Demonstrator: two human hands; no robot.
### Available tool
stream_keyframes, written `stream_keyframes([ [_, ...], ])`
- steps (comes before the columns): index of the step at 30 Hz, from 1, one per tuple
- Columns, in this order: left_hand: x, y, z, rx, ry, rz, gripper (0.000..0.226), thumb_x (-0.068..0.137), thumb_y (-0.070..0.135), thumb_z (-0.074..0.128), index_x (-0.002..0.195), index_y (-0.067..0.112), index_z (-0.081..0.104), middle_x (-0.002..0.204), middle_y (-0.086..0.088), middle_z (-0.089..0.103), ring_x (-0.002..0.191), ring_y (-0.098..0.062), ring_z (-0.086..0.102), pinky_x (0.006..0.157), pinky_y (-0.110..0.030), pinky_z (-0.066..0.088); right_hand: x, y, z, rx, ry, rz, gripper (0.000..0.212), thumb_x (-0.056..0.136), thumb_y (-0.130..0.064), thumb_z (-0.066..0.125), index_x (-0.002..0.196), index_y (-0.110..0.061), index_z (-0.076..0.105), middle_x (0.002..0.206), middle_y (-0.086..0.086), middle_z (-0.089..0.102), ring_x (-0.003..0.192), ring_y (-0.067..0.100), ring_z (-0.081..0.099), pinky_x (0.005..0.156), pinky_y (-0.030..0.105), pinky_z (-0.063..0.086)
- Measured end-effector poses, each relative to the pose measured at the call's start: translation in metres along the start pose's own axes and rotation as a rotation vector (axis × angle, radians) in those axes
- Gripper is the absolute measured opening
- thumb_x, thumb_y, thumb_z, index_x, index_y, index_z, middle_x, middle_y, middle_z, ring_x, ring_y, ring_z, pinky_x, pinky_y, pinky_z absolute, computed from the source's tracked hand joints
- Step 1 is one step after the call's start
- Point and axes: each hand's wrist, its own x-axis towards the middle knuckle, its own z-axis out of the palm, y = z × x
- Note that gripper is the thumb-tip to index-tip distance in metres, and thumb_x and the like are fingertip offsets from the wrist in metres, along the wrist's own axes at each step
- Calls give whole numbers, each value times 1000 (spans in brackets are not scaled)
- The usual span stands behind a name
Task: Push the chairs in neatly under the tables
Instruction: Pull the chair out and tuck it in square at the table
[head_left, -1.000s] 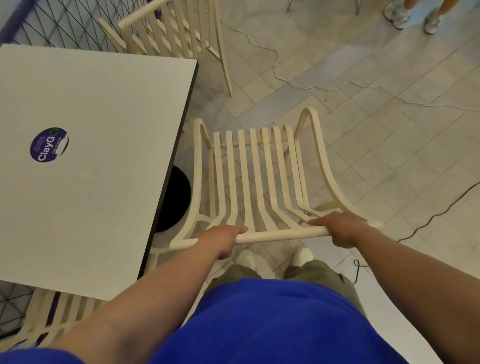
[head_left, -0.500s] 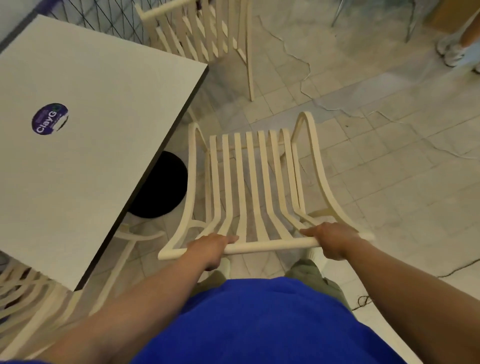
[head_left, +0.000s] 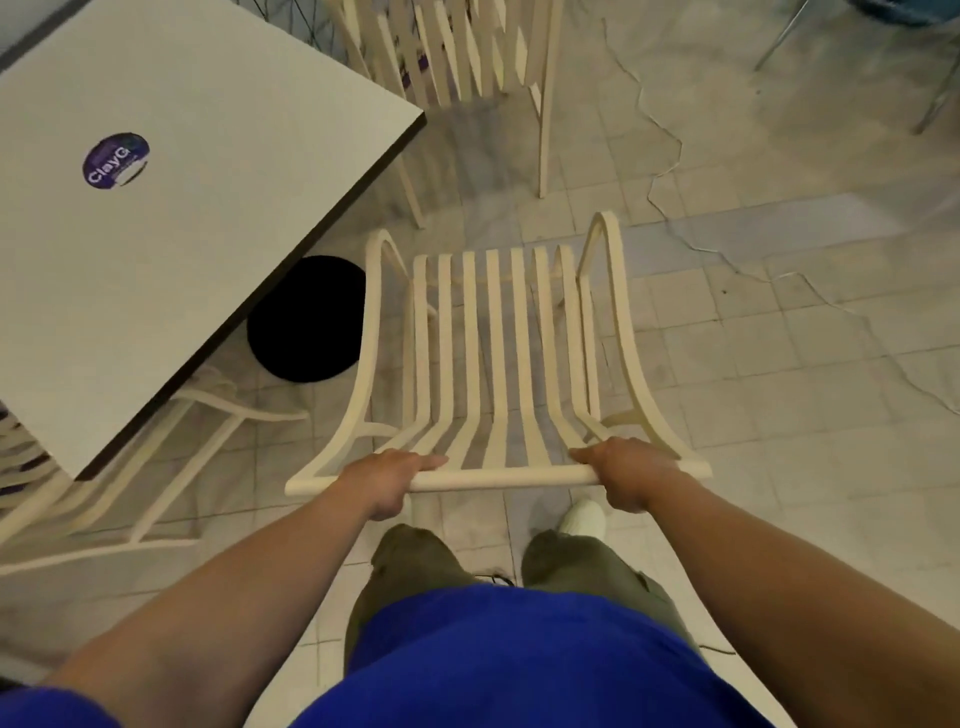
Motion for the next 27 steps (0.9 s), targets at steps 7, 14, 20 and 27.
stream_keyframes([
  [7,-1,8,1,-14,32,-33,90,93,-4,51,152,57,21,141,0,50,106,-23,58,79,-35,51,2,11,4,-15,36,-53,68,90,-13,65,148,-36,38,127,2,60,105,21,62,91,35,51],
  [14,5,2,5,-26,55,-17,89,93,-7,44,148,60,24,140,-1,52,113,-28,58,81,-39,46,8,11,4,-25,38,-51,71,88,-12,65,147,-41,38,128,0,59,104,20,61,93,35,53],
  [20,3,1,14,-15,65,-26,92,92,-10,45,150,57,22,143,-3,50,118,-30,55,97,-54,47,8,6,8,-51,61,-40,74,91,-7,63,151,-40,33,132,0,57,107,18,60,96,31,49],
  [27,-15,13,41,-118,84,-66,86,94,-7,48,151,52,24,133,-4,54,115,-30,56,99,-58,46,7,5,5,-167,48,-39,75,92,-10,62,151,-44,28,135,-4,55,112,15,57,98,31,47],
])
